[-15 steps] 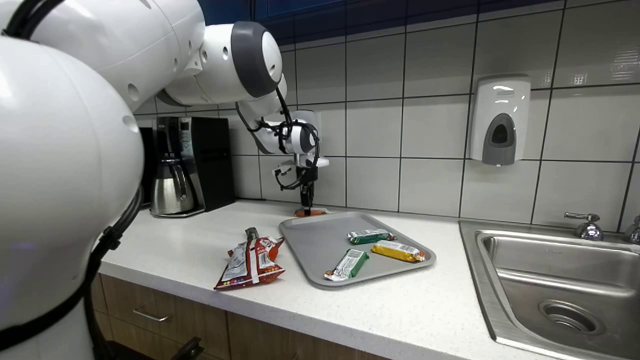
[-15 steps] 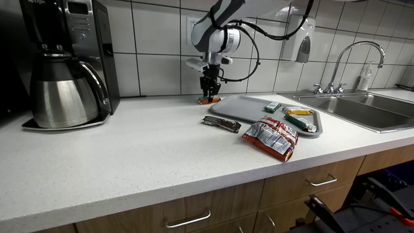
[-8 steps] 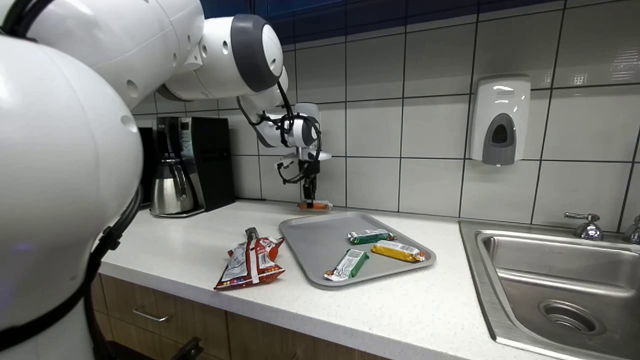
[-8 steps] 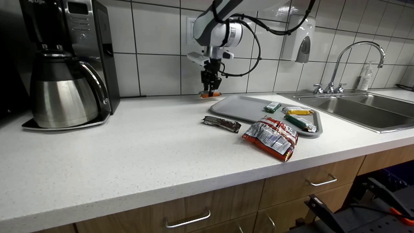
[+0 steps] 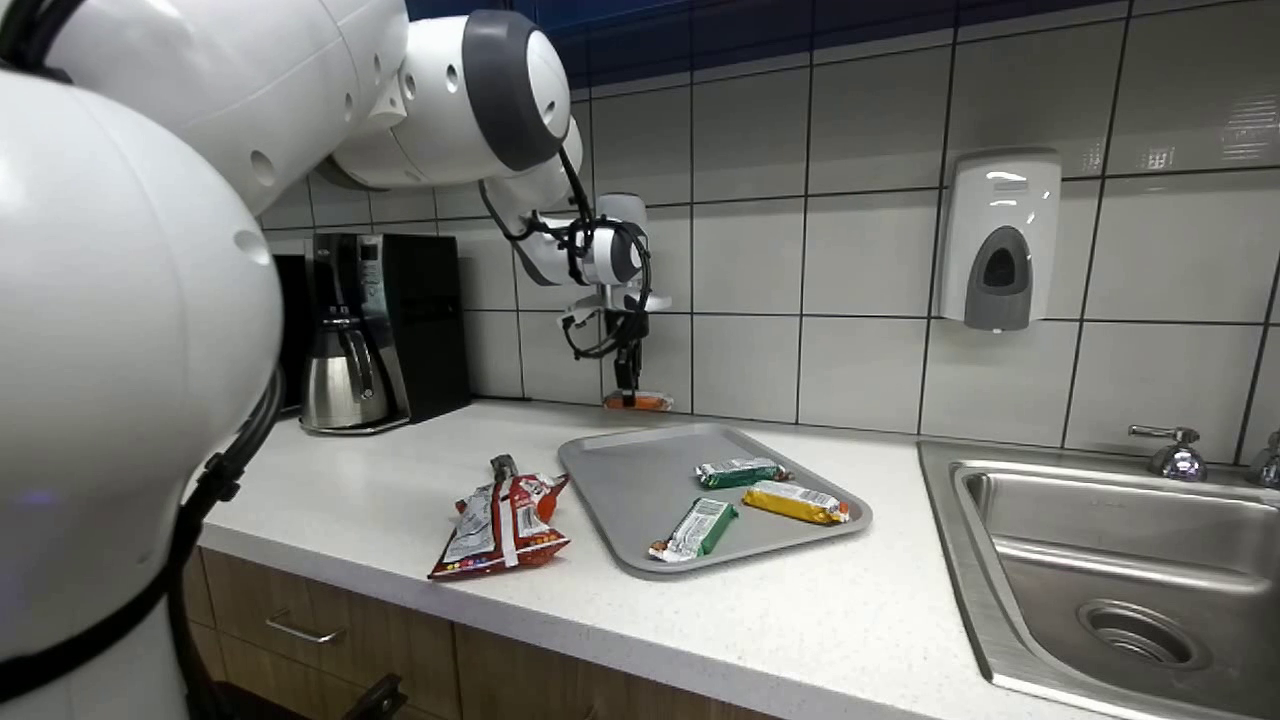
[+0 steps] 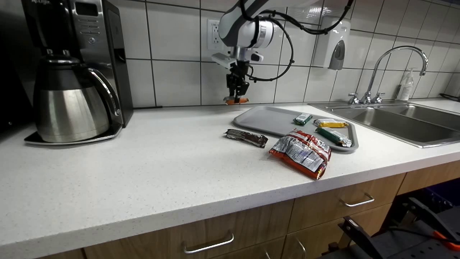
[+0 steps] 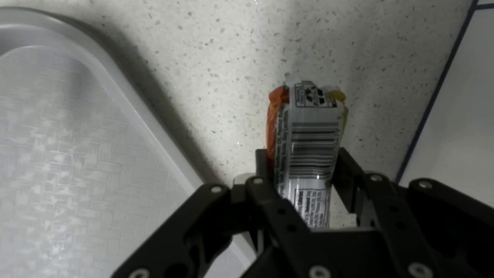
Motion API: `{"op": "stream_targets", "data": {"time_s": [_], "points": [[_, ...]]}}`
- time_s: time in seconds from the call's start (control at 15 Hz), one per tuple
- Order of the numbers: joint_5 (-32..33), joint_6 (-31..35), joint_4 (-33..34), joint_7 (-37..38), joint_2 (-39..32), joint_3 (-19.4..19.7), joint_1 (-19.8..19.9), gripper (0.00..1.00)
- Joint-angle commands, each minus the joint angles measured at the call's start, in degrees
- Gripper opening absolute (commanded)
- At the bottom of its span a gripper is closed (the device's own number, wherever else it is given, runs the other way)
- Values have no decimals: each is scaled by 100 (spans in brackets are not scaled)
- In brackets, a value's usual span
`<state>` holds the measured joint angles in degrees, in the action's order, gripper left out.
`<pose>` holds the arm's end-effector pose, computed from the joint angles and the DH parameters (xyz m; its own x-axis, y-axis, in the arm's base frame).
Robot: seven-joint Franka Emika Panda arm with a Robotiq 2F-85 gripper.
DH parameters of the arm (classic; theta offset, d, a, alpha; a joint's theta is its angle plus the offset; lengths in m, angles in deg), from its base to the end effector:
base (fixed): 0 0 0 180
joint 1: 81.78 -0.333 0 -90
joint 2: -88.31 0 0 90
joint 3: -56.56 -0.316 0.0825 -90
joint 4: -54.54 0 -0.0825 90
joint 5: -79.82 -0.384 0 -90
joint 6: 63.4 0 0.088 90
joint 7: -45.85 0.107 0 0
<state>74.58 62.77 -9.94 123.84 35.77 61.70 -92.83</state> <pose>0.7774 0.1067 0.2687 0.2990 -0.9540 0.0236 -0.9407 -0.2988 -0.1608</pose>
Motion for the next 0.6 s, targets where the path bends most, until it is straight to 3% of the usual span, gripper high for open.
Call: {"op": "stream_targets", "data": {"time_s": [0.0,0.53], "points": [[36,237,-573,-209,432,-104,102,18],[24,440,-1345,-385,917,-82,154,18]]}}
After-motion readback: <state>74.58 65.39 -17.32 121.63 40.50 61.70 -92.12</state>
